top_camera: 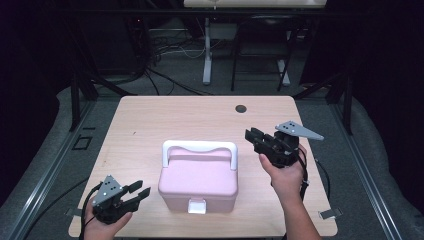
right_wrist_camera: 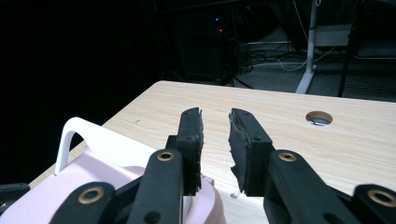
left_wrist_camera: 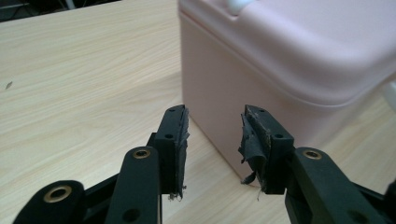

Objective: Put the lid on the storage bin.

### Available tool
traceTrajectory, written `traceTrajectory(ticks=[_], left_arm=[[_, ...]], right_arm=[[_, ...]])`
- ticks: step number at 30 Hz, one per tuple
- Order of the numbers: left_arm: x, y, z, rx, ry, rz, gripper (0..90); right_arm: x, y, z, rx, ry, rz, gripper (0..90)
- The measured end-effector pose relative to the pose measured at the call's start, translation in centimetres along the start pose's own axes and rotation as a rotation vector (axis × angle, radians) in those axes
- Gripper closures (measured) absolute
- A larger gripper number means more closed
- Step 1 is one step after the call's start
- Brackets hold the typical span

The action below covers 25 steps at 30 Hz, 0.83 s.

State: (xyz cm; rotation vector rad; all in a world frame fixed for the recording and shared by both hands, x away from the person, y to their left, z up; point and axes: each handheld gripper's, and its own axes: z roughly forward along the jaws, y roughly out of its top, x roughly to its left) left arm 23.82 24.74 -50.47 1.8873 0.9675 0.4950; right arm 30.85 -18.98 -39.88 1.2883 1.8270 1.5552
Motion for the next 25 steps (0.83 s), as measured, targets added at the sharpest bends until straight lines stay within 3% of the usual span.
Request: traceTrajectory(ticks=[8,16,25], left_arm=[[1.6,-0.4,0.7,0.009,0.036,-0.037,58.1],[2.3,-0.7,1.4,0.017,0.045,-0.026,56.4],[2.6,-1.0,2.1,0.026,0.045,-0.046,52.2]], right_arm=[[-0.4,-0.3,0.5,0.023,-0.005,0.000,69.8],[-0.7,-0.4,0.7,0.038,-0.012,-0.002,68.8],[-0.8,-0.7,1.0,0.052,0.004,-0.003,65.9]])
